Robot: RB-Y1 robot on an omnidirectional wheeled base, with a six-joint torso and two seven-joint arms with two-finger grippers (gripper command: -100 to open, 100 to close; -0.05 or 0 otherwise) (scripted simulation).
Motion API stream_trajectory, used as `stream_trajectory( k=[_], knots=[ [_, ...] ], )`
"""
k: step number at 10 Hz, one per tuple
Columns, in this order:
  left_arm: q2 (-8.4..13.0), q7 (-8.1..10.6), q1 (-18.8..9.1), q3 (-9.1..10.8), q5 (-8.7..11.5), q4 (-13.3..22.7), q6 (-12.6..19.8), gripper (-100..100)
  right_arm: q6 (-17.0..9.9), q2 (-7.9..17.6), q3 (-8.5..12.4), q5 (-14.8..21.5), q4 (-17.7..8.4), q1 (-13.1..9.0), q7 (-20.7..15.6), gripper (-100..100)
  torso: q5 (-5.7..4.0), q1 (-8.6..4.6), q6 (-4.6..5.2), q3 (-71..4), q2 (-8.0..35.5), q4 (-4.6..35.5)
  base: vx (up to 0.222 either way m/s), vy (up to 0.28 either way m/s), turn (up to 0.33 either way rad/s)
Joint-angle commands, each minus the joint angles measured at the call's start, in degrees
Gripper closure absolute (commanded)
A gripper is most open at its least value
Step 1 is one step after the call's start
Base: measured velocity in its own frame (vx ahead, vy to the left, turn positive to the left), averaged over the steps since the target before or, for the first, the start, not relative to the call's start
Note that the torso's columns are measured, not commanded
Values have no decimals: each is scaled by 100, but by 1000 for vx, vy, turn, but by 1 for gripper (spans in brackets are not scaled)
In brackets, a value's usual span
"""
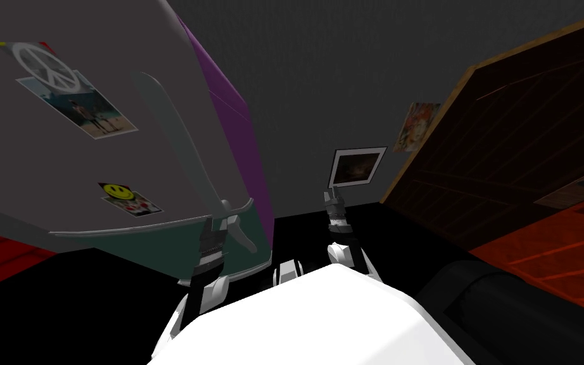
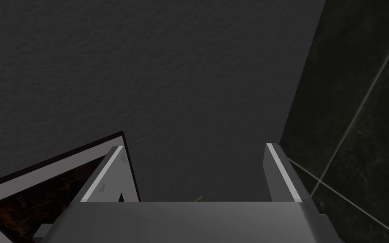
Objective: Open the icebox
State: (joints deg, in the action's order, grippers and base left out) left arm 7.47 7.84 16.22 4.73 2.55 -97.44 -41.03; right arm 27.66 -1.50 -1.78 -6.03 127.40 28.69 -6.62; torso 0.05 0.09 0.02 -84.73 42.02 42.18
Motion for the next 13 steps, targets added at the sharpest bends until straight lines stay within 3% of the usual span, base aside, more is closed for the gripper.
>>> stream_trajectory(
  k=[1,13],
  knots=[
    [223,19,60,87,6,-209,400,-100,0,0,0,0,0,0,0,0,0,1,-1,2,1,1,10,-42,18],
    [843,97,343,479,29,-1220,2041,-100,0,0,0,0,0,0,0,0,-5,-9,1,15,25,10,10,-43,12]
  ],
)
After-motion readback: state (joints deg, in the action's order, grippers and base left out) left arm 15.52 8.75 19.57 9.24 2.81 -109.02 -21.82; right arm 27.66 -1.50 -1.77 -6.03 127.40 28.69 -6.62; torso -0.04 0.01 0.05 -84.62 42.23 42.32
